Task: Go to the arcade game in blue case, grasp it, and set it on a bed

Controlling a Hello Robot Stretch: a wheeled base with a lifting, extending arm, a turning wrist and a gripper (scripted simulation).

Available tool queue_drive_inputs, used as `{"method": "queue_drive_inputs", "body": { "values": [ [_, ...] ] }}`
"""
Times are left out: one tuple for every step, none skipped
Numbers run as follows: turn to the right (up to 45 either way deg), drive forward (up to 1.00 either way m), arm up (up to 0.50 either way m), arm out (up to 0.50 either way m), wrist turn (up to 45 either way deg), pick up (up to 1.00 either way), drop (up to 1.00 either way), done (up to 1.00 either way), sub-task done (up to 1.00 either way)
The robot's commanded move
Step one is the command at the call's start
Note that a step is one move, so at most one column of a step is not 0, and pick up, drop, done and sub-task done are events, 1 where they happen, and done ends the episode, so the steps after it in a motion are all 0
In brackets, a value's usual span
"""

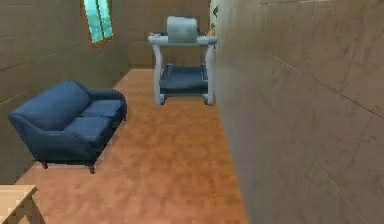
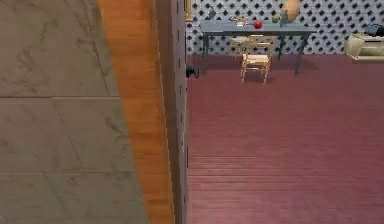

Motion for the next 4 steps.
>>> {"method": "queue_drive_inputs", "body": {
  "values": [
    [-45.0,0.0,0.0,0.0,0.0,0.0,0.0,0.0,0.0],
    [-45.0,0.0,0.0,0.0,0.0,0.0,0.0,0.0,0.0],
    [0.0,0.3,0.0,0.0,0.0,0.0,0.0,0.0,0.0],
    [-45.0,0.0,0.0,0.0,0.0,0.0,0.0,0.0,0.0]
  ]
}}
